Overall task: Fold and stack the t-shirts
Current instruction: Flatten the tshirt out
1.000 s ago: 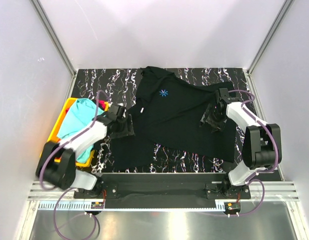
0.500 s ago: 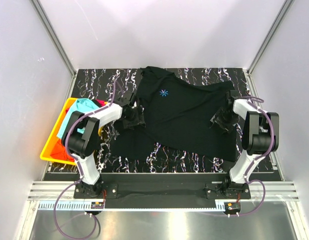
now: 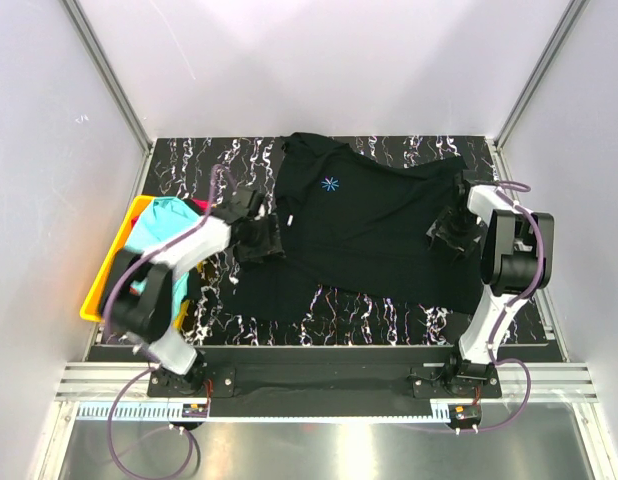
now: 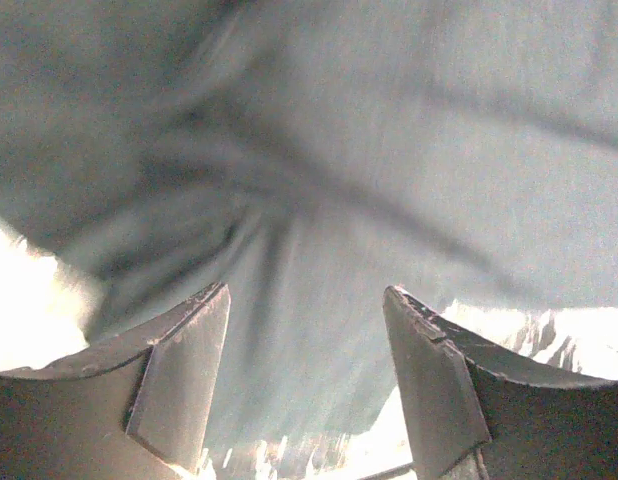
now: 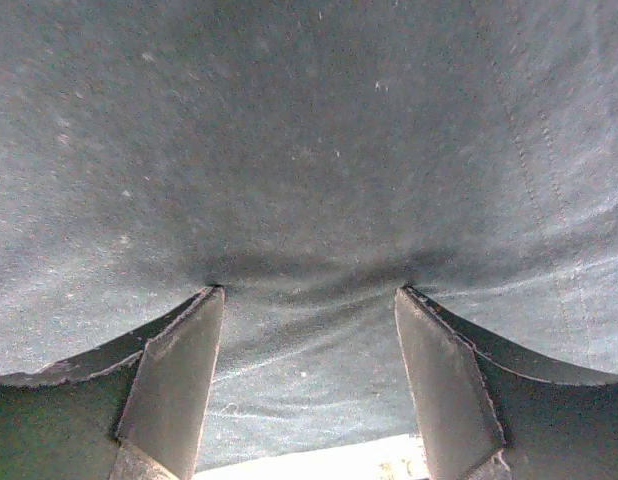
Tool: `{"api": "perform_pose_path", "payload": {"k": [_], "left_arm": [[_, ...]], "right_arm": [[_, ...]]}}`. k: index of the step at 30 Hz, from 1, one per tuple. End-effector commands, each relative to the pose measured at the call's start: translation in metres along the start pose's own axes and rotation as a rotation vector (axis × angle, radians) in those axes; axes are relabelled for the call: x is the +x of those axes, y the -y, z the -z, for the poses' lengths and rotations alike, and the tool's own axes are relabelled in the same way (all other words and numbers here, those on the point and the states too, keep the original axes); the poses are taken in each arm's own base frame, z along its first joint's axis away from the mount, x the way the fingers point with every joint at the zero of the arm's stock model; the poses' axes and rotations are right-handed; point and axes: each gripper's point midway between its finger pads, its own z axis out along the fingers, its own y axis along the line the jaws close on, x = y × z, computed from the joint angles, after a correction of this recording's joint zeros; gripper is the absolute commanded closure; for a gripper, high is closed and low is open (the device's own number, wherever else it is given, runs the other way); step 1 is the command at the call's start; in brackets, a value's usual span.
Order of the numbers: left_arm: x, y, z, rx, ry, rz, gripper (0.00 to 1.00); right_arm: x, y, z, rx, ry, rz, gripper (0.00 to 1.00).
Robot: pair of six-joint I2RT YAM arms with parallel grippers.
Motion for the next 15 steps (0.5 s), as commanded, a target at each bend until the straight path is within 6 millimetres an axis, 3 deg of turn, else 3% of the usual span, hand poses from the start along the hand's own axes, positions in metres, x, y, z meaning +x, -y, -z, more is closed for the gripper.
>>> {"api": "perform_pose_path", "payload": {"k": [1,5,8,11,15], "left_arm": [[0.005,-0.019,0.046,-0.051,0.108,-0.024,0.32],[0.036,-0.061,0.066,-0.130,0.133,0.064,0.33],[0.059,-0.085,0.062,-0.148,0.093,0.176,0.37],[0.076,-0.091,0.054,-0.140,0.056,0.245,0.42],[0.082,-0.102,0.045,-0.198,0.034,0.321,0.47]], "right_arm": [[-0.022,0.005,0.024,-0.017,0.130,0.003,0.23],[-0.012,-0.015,0.052,-0.115,0.154,0.045,0.17],[-0.001,-0.029,0.074,-0.190,0.172,0.084,0.16],[0.013,-0.039,0.089,-0.266,0.161,0.098,0.17],[0.026,-0.042,0.100,-0.311,0.160,0.125,0.17]]}}
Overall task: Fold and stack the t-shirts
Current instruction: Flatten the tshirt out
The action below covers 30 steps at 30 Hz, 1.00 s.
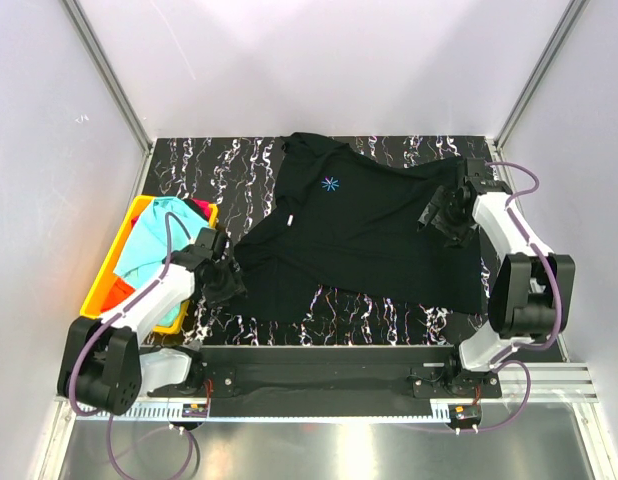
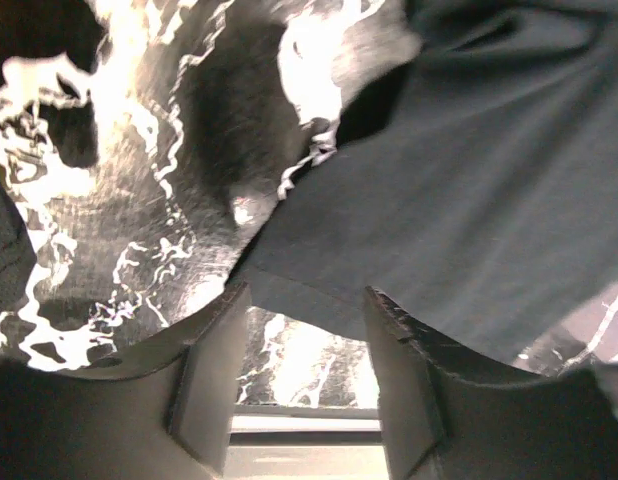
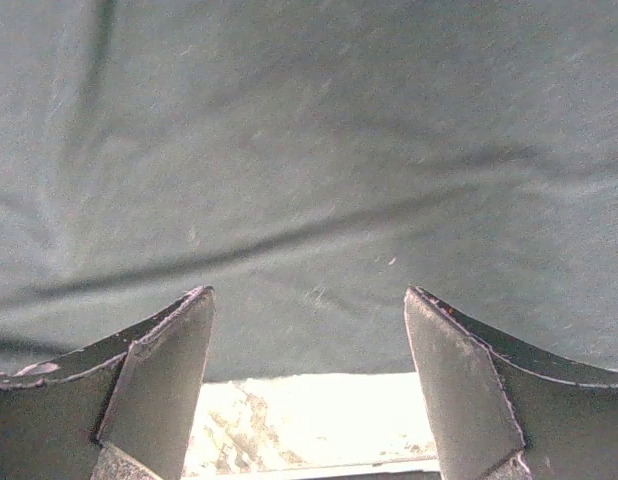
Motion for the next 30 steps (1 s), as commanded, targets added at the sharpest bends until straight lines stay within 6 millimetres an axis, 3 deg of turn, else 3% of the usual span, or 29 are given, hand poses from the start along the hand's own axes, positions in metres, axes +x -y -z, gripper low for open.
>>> {"api": "perform_pose_path", "payload": {"k": [1,8,19,25,27,30], "left_arm": [[-0.011,-0.003,-0.006,-0.046,0.042,0.083,0.49],[-0.005,-0.015,-0.014,-0.097,0.022,0.093,0.52],[0.014,-0.029,-0.026,-0.117,-0.021,0.115,0.51],[0.012,-0.027,-0.031,-0.076,-0.006,0.103,0.72],[0.006,-0.021,-0.029,-0.050,0.007,0.073,0.90],[-0.001,-0.010,-0.020,-0.001,0.020,0.022,1.00]], "right_arm": [[0.011,-0.008,0.012,-0.064,-0.008,0.025,0.17],[0.024,-0.002,0.017,-0.069,-0.012,0.038,0.17],[0.027,-0.001,0.017,-0.076,-0.011,0.037,0.17],[0.029,-0.001,0.019,-0.082,-0.008,0.029,0.16],[0.030,0.000,0.019,-0.080,-0.009,0.025,0.16],[0.031,0.005,0.016,-0.056,-0.008,0.008,0.16]]}}
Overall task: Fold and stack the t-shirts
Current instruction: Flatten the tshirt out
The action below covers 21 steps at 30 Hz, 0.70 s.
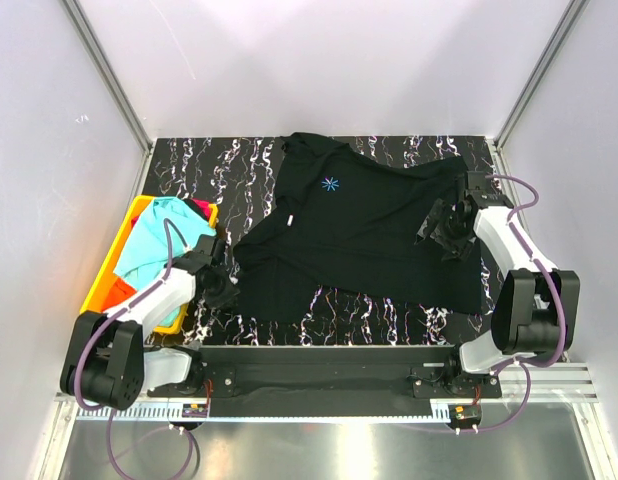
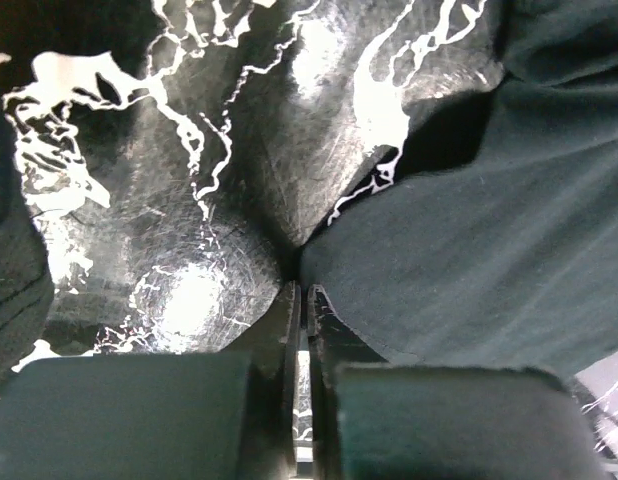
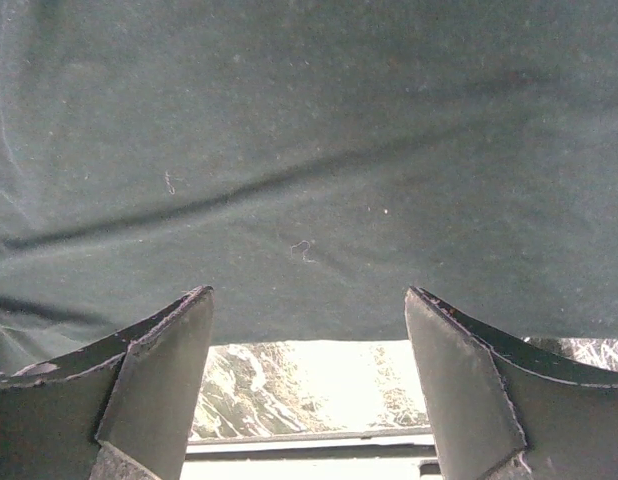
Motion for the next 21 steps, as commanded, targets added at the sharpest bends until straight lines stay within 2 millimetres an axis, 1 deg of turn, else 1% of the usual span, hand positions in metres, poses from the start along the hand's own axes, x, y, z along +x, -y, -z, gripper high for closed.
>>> {"api": "perform_pose_path", "payload": {"k": [1,2,3,4,5,6,7,8,9,10,11,12,13,14,15,16,17,18,19,21], "left_arm": [[-0.014,0.015,0.011,0.073,0.051,-0.069,1.00],[-0.018,0.017,0.016,0.082,0.069,-0.084,1.00],[-0.022,0.022,0.022,0.100,0.089,-0.094,1.00],[-0.030,0.032,0.033,0.137,0.130,-0.113,1.00],[-0.032,0.037,0.039,0.153,0.141,-0.129,1.00],[-0.033,0.043,0.046,0.189,0.143,-0.167,1.00],[-0.038,0.053,0.056,0.229,0.162,-0.185,1.00],[-0.039,0.062,0.065,0.265,0.183,-0.214,1.00],[-0.041,0.067,0.070,0.282,0.205,-0.255,1.00],[-0.042,0.077,0.079,0.314,0.233,-0.293,1.00],[-0.046,0.082,0.083,0.331,0.260,-0.334,1.00],[-0.046,0.084,0.085,0.341,0.269,-0.352,1.00],[-0.047,0.089,0.088,0.355,0.278,-0.370,1.00],[-0.048,0.091,0.089,0.365,0.285,-0.382,1.00],[-0.049,0.093,0.090,0.375,0.288,-0.401,1.00],[-0.049,0.095,0.090,0.384,0.288,-0.410,1.00],[-0.051,0.100,0.092,0.404,0.298,-0.422,1.00],[-0.050,0.103,0.093,0.422,0.296,-0.441,1.00],[-0.052,0.106,0.095,0.432,0.301,-0.445,1.00],[-0.054,0.114,0.099,0.465,0.312,-0.466,1.00]], "right_arm": [[-0.003,0.000,0.006,-0.004,0.033,-0.035,0.16],[-0.001,0.001,0.005,-0.007,0.019,-0.049,0.16],[-0.003,0.007,0.003,0.002,0.012,-0.079,0.17],[-0.003,0.011,0.001,0.011,0.005,-0.115,0.18],[0.001,0.017,0.000,0.021,-0.018,-0.140,0.21],[0.001,0.024,-0.003,0.034,-0.032,-0.170,0.23],[-0.002,0.035,-0.003,0.051,-0.032,-0.229,0.26],[0.006,0.047,-0.006,0.076,-0.058,-0.267,0.30],[0.007,0.054,-0.006,0.080,-0.062,-0.303,0.40],[0.004,0.070,-0.005,0.099,-0.053,-0.375,0.46],[0.013,0.084,-0.008,0.135,-0.064,-0.413,0.50],[0.014,0.092,-0.006,0.148,-0.052,-0.446,0.57],[0.016,0.102,-0.005,0.168,-0.047,-0.488,0.58],[0.024,0.120,-0.006,0.219,-0.048,-0.536,0.59],[0.025,0.128,-0.003,0.238,-0.029,-0.561,0.59],[0.035,0.136,-0.003,0.272,-0.043,-0.596,0.60],[0.037,0.145,-0.002,0.292,-0.033,-0.633,0.60],[0.039,0.150,0.000,0.311,-0.019,-0.646,0.59],[0.047,0.154,-0.002,0.337,-0.025,-0.682,0.56],[0.051,0.162,-0.003,0.372,-0.003,-0.715,0.53]]}}
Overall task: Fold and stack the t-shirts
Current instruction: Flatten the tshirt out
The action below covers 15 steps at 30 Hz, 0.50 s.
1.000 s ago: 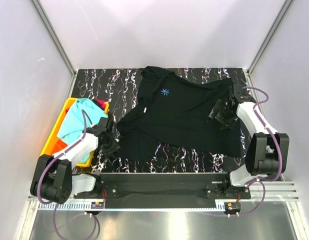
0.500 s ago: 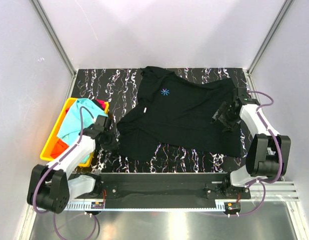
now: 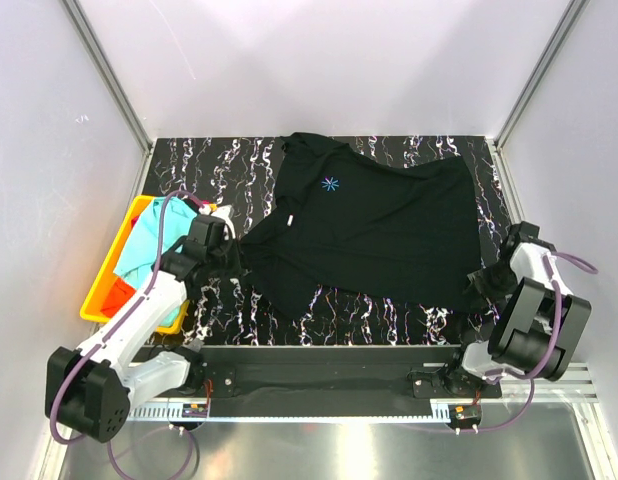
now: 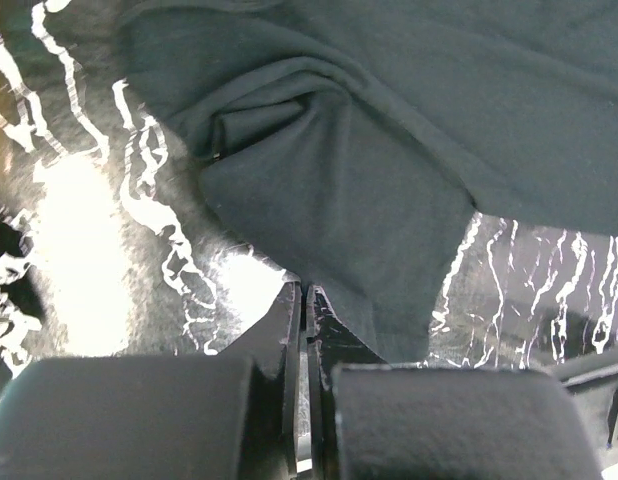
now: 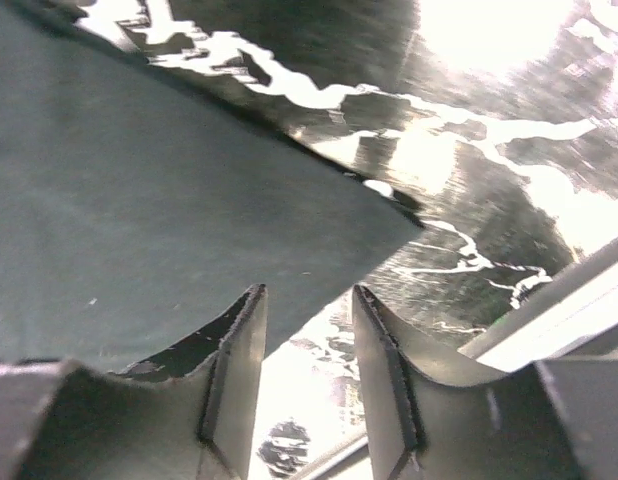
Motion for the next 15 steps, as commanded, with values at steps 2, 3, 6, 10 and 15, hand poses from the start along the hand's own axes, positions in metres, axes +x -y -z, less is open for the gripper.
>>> {"api": "perform_pose_path", "payload": {"k": [2,3,6,10,15], "left_arm": [[-0.035,0.031,0.006,0.130,0.093,-0.097,1.00],[-0.037,0.033,0.006,0.135,0.095,-0.105,1.00],[-0.037,0.034,0.005,0.142,0.086,-0.114,1.00],[-0.038,0.033,0.005,0.137,0.093,-0.107,1.00],[-0.038,0.033,0.001,0.136,0.087,-0.098,1.00]], "right_arm": [[-0.008,0.017,-0.001,0.066,0.094,-0.119,0.52],[-0.011,0.018,0.001,0.064,0.119,-0.140,0.52],[-0.014,0.028,0.004,0.090,0.170,-0.154,0.50],[-0.009,0.029,-0.002,0.091,0.153,-0.148,0.44],[-0.008,0.018,-0.021,0.076,0.105,-0.167,0.44]]}}
